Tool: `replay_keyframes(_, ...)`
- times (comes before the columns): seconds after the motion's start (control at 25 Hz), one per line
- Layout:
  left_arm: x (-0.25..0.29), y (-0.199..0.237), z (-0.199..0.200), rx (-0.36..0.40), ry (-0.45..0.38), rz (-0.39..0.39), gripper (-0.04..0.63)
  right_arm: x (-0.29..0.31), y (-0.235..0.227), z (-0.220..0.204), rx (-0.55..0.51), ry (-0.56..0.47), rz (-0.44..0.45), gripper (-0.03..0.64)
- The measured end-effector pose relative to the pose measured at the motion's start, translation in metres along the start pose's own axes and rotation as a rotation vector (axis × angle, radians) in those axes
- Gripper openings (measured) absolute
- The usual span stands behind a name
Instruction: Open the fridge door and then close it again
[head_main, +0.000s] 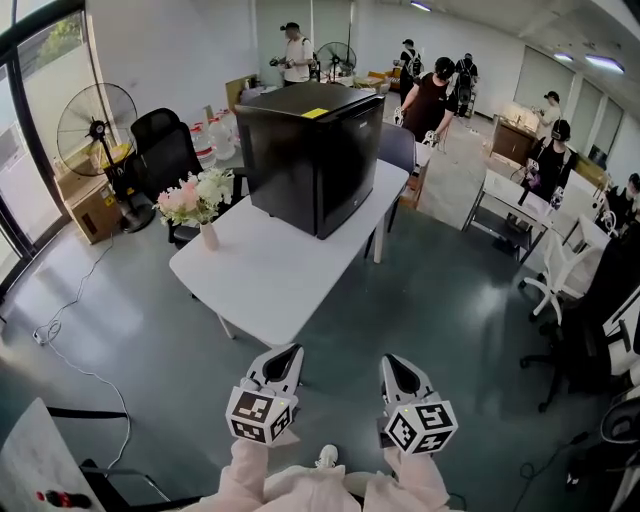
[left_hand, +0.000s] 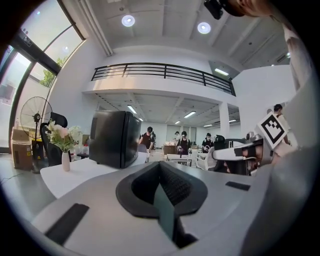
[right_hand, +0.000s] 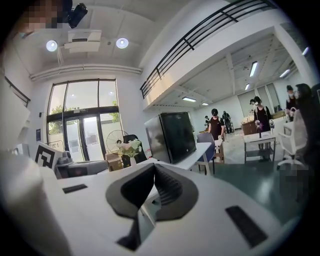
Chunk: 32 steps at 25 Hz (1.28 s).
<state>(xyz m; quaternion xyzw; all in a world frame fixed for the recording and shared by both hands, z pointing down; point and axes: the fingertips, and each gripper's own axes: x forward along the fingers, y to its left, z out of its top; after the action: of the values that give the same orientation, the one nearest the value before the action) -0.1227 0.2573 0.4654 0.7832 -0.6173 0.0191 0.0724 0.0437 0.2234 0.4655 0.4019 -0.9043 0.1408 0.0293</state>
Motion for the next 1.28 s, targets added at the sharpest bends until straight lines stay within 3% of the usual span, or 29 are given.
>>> replay_keyframes(0.6, 0.070, 0.005, -0.011, -0.007, 0.022, 0.024, 0.011, 0.041, -0.057, -0.005, 0.035, 0.047, 0.021, 0.011)
replay_keyframes(1.28, 0.098, 0.008, -0.017, -0.006, 0.046, -0.008, 0.011, 0.057, -0.071, -0.011, 0.043, 0.067, 0.001, 0.011)
